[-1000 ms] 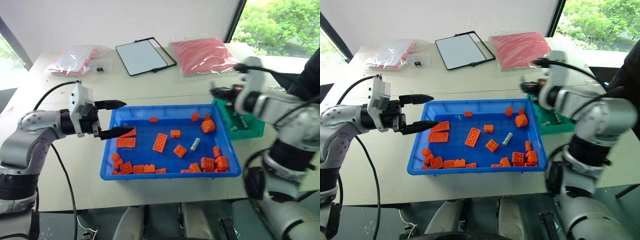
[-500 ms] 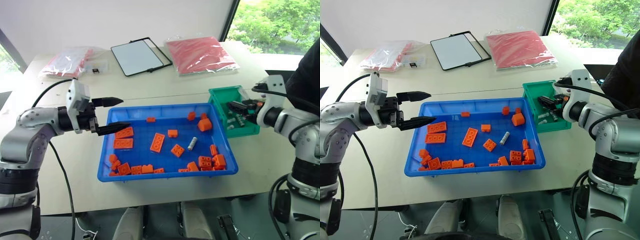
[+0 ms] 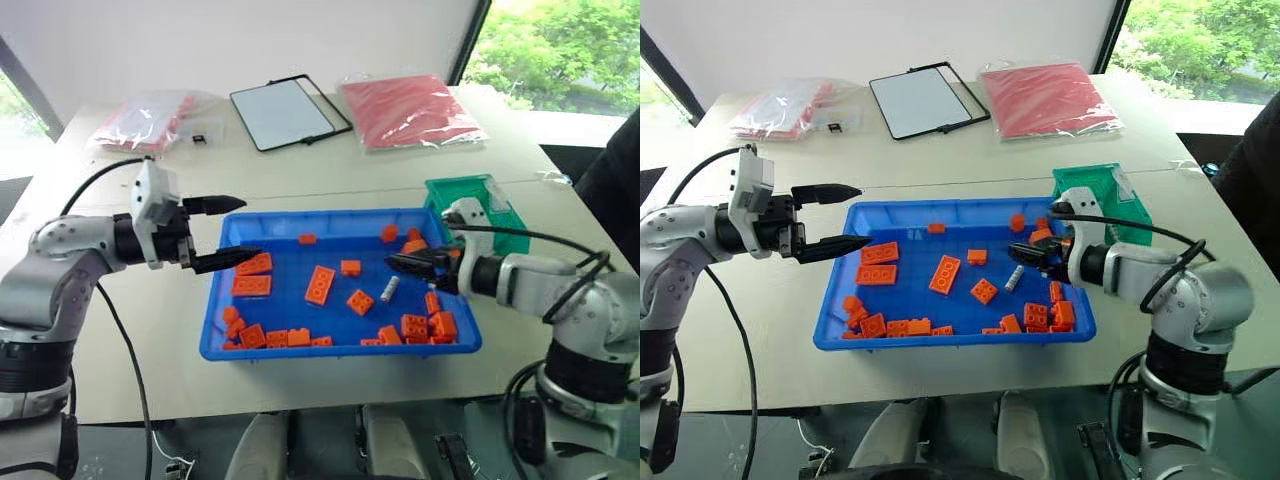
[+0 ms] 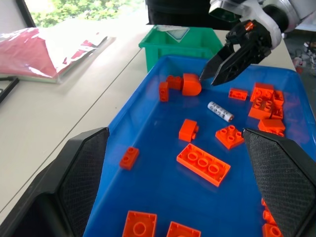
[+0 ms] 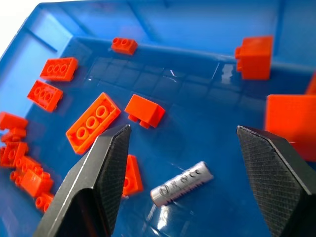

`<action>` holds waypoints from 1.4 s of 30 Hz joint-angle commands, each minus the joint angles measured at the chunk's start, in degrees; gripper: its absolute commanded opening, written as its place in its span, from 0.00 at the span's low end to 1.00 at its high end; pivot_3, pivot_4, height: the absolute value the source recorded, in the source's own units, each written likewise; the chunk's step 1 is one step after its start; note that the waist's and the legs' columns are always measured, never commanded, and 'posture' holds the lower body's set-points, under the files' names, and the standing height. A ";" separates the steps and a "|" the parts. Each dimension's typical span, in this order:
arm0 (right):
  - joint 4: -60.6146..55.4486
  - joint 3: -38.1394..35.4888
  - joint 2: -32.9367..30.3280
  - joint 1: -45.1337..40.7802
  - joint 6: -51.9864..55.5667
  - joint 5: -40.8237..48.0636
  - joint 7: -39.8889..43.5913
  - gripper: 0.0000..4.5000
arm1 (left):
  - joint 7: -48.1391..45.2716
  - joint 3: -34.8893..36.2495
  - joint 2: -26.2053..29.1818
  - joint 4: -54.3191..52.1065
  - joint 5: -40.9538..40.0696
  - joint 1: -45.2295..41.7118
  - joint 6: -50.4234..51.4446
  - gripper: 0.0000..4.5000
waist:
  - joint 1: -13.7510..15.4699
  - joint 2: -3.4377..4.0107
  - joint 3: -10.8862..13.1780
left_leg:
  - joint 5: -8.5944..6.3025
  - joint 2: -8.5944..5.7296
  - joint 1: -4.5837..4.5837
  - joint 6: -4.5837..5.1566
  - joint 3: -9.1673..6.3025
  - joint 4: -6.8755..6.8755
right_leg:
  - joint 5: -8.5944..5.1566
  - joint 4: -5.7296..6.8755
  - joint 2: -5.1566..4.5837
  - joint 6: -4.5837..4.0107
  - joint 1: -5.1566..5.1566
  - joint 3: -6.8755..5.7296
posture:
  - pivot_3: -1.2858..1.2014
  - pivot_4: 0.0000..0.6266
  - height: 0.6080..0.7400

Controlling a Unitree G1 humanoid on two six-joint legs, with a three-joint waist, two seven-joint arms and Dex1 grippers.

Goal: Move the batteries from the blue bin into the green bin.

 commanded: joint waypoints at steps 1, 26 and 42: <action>-1.85 -2.20 3.10 1.41 0.40 5.63 -7.68 0.77 | 0.28 2.14 1.11 -1.94 -0.61 0.09 0.03 1.00 | -0.12 0.00 0.00 | 0.00 -0.01 -0.06 0.00 0.00 0.02 | 0.00 0.00 -0.01 0.01 -0.05 0.00 | 0.52 0.24 0.96; 6.50 1.99 7.59 0.43 0.40 20.91 -32.56 0.03 | 1.01 2.63 0.95 -2.55 -0.77 -1.11 0.82 1.00 | -0.64 -0.01 -0.02 | 0.01 0.01 -0.05 0.02 0.06 0.08 | 0.01 0.13 0.08 0.01 -0.11 0.00 | 0.52 0.24 0.96; 16.65 -6.25 -16.10 -14.55 -5.50 13.55 -19.73 0.03 | 0.34 0.69 -1.23 0.11 0.90 -2.68 -1.10 1.00 | -0.42 -0.01 -0.01 | 0.00 0.00 -0.12 0.05 0.10 0.12 | 0.00 0.07 0.08 0.02 -0.08 -0.03 | 0.52 0.24 0.96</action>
